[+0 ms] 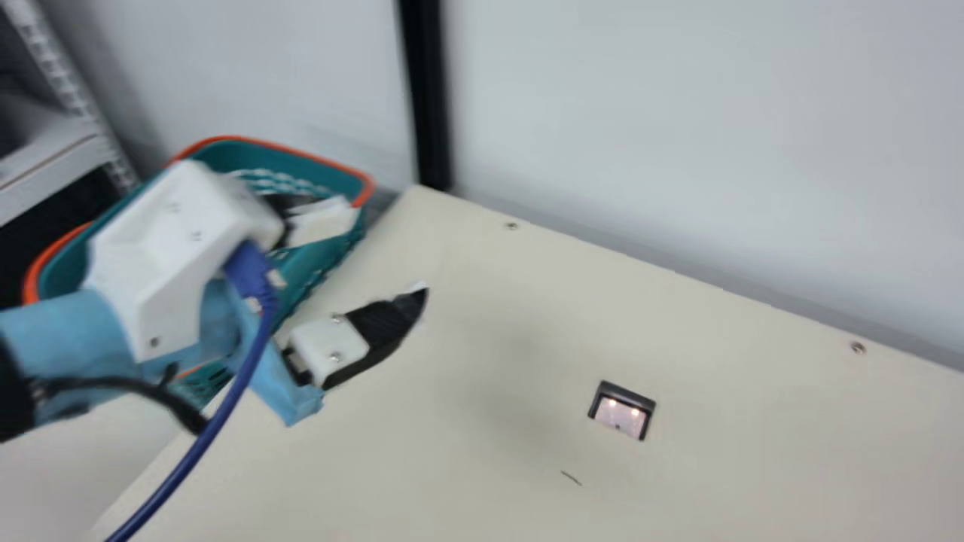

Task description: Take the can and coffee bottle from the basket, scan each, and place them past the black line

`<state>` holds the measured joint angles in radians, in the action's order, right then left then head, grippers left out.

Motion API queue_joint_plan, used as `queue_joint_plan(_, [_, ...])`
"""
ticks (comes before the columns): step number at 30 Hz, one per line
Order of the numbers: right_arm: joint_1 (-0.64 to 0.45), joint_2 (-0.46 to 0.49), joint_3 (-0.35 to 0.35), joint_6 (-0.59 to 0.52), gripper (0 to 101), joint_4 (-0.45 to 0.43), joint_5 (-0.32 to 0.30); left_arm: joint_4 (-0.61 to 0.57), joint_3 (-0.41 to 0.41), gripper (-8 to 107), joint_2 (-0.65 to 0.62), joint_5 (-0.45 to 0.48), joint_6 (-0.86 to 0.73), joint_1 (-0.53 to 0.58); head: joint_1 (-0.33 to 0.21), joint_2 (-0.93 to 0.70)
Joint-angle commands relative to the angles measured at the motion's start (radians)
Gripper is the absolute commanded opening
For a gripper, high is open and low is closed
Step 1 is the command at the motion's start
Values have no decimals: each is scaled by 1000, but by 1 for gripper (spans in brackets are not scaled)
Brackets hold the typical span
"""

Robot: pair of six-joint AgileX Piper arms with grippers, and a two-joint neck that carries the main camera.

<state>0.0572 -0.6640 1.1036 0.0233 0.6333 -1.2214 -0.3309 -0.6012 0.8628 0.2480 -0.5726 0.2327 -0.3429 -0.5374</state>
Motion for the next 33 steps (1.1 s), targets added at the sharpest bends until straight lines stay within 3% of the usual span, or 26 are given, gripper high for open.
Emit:
queue_joint_plan(1, [0,0,0,0,101,0,0,0,0,90,0,0,0,0,-49,-84])
queue_joint_plan(5, [0,0,0,0,101,0,0,0,0,90,0,0,0,0,-75,-205])
queue_joint_plan(22, [0,0,0,0,101,0,0,34,-7,90,4,-1,38,4,-75,-205])
queue_joint_plan(27, [0,0,0,0,101,0,0,73,-66,90,22,27,103,-32,-75,-205])
queue_joint_plan(33, [0,0,0,0,101,0,0,101,-184,90,63,130,163,-139,-75,-205])
